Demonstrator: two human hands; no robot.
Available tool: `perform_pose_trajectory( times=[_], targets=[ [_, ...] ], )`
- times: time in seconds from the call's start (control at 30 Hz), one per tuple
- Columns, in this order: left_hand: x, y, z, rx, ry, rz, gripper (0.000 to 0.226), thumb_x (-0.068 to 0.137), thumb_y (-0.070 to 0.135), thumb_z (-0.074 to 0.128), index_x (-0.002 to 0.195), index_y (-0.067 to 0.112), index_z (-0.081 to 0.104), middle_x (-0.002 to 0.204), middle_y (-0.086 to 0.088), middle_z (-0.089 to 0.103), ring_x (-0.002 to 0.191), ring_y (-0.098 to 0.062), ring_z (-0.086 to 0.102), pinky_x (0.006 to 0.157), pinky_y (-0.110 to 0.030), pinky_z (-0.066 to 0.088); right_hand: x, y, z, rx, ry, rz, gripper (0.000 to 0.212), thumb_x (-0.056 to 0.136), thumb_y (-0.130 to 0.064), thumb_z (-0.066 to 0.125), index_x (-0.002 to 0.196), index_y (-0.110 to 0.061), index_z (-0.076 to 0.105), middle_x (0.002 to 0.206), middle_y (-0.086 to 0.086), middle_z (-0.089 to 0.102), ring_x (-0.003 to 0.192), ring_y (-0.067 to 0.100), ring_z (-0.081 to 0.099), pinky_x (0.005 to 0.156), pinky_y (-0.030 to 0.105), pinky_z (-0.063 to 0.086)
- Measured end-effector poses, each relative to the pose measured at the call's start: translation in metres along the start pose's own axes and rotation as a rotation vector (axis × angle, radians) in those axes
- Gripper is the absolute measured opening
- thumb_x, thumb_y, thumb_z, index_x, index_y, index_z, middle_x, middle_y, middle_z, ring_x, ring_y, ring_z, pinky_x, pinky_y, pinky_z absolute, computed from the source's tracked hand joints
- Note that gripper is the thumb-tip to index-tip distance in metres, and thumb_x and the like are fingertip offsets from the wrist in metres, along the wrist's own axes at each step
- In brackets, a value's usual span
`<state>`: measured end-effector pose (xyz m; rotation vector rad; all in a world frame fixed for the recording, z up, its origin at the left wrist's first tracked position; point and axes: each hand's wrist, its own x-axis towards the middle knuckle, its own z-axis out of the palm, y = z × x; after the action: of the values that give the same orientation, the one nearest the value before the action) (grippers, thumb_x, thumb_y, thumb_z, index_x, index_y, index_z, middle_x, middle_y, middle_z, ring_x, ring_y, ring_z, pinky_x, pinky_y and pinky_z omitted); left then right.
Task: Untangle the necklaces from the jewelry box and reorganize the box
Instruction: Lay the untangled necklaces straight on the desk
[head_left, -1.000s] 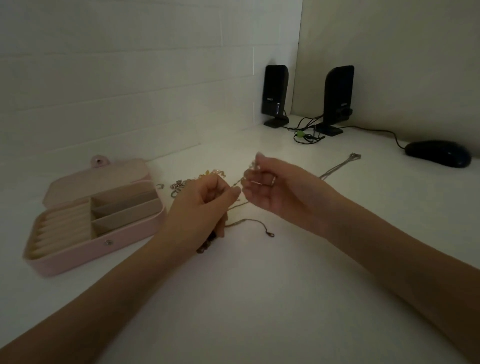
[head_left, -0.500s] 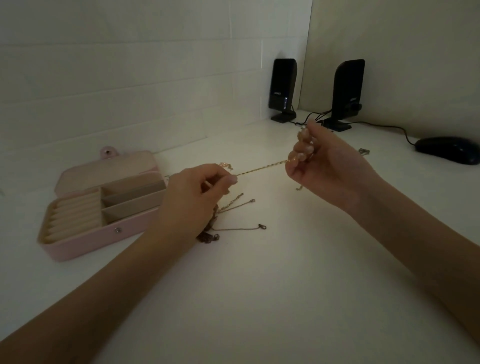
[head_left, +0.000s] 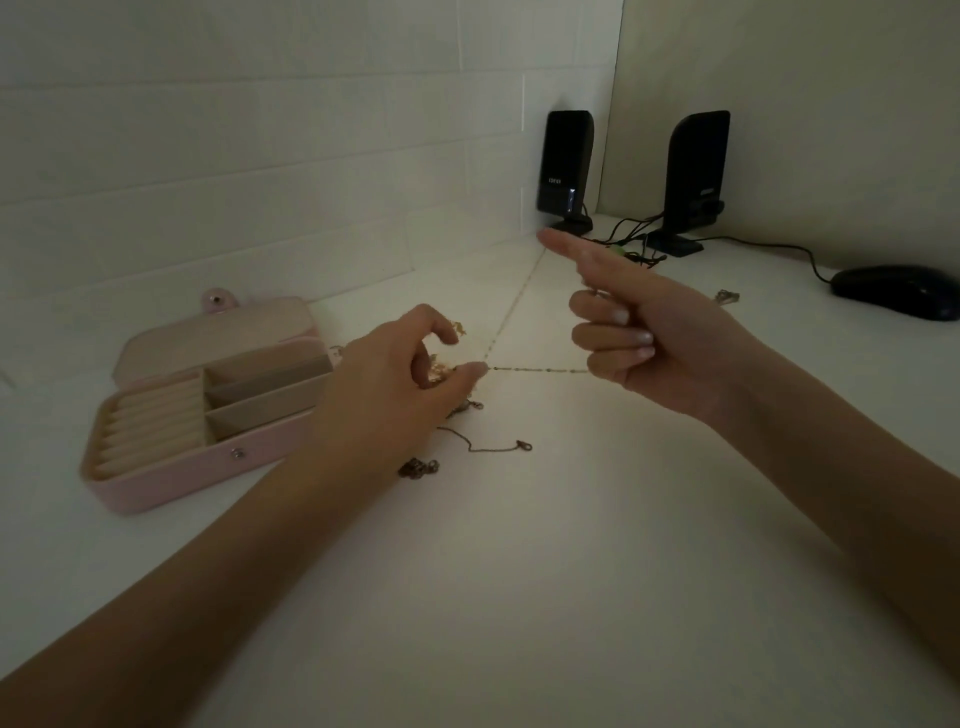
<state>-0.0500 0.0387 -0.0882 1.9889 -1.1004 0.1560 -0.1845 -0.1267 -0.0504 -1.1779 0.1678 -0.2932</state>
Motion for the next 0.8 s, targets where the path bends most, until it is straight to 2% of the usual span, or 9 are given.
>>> perform_pose_trajectory(
  times=[0.1,0.27,0.33,0.43,0.5,0.57,0.67,0.73,0.8],
  targets=[
    [0.001,0.002,-0.001,0.112,-0.038,-0.019,0.009,0.082,0.05,0.063,0.078,0.041,0.063,0.067,0.012,0.048,0.061,-0.004,0.046,0.057,-0.027,0.034,-0.004,0.001,0.005,-0.119,-0.078,0.006,0.037,0.1,-0.024,0.04,0.132,-0.037,0.052,0.053,-0.006,0.028,0.042,0.003,0.017,0.038,0.015,0.011],
    [0.003,0.007,-0.004,-0.27,0.015,-0.15,0.013,0.085,0.025,0.067,0.074,0.031,0.069,0.08,0.008,0.065,0.07,-0.005,0.056,0.067,-0.019,0.044,-0.005,-0.001,0.005,-0.189,-0.053,0.029,0.04,0.1,-0.02,0.039,0.132,-0.041,0.051,0.053,-0.004,0.032,0.042,0.004,0.017,0.038,0.016,0.011],
    [0.004,0.007,-0.005,-0.442,0.019,-0.231,0.019,0.087,0.017,0.064,0.071,0.026,0.068,0.083,0.006,0.07,0.079,-0.01,0.062,0.078,-0.027,0.051,-0.006,-0.001,0.005,-0.198,-0.087,0.049,0.042,0.095,-0.022,0.044,0.131,-0.043,0.051,0.054,-0.004,0.034,0.044,0.005,0.014,0.038,0.016,0.01],
    [0.008,0.006,-0.004,-0.643,0.029,-0.362,0.022,0.091,0.012,0.057,0.07,0.018,0.06,0.085,-0.005,0.071,0.093,-0.025,0.067,0.095,-0.045,0.05,-0.007,-0.003,0.005,-0.221,-0.146,0.081,0.047,0.09,-0.025,0.047,0.132,-0.045,0.049,0.055,-0.003,0.039,0.044,0.006,0.012,0.035,0.015,0.011],
    [0.011,0.007,-0.005,-0.756,0.039,-0.445,0.02,0.096,0.013,0.05,0.077,0.012,0.055,0.083,-0.007,0.073,0.093,-0.026,0.069,0.092,-0.043,0.052,-0.006,-0.004,0.002,-0.231,-0.144,0.086,0.044,0.094,-0.024,0.045,0.132,-0.045,0.049,0.056,-0.002,0.042,0.041,0.004,0.016,0.033,0.014,0.013],
    [0.011,0.009,-0.005,-0.873,0.054,-0.492,0.018,0.1,0.015,0.045,0.083,0.009,0.049,0.077,-0.01,0.069,0.075,-0.023,0.072,0.079,-0.038,0.057,-0.005,-0.003,-0.001,-0.242,-0.127,0.099,0.042,0.097,-0.023,0.042,0.132,-0.044,0.05,0.057,-0.002,0.043,0.039,0.003,0.018,0.034,0.014,0.012],
    [0.009,0.012,-0.006,-0.921,0.1,-0.545,0.013,0.101,0.015,0.043,0.09,0.007,0.044,0.074,-0.012,0.059,0.051,-0.017,0.061,0.057,-0.032,0.057,-0.005,-0.003,-0.003,-0.26,-0.139,0.133,0.042,0.098,-0.022,0.04,0.135,-0.041,0.048,0.055,-0.002,0.042,0.038,0.002,0.019,0.034,0.014,0.011],
    [0.011,0.008,-0.007,-0.922,0.15,-0.573,0.012,0.102,0.014,0.039,0.098,0.004,0.044,0.075,-0.016,0.058,0.047,-0.017,0.06,0.051,-0.031,0.057,-0.005,-0.004,-0.004,-0.254,-0.15,0.138,0.044,0.097,-0.021,0.041,0.136,-0.04,0.047,0.052,-0.003,0.039,0.037,0.001,0.02,0.034,0.014,0.011],
    [0.015,0.004,-0.009,-0.916,0.176,-0.61,0.03,0.103,0.017,0.033,0.114,-0.008,0.045,0.081,-0.019,0.062,0.049,-0.018,0.064,0.046,-0.026,0.053,-0.005,-0.007,-0.005,-0.215,-0.13,0.114,0.048,0.092,-0.021,0.043,0.136,-0.041,0.047,0.049,-0.005,0.038,0.035,0.0,0.021,0.034,0.014,0.01]
  ],
)
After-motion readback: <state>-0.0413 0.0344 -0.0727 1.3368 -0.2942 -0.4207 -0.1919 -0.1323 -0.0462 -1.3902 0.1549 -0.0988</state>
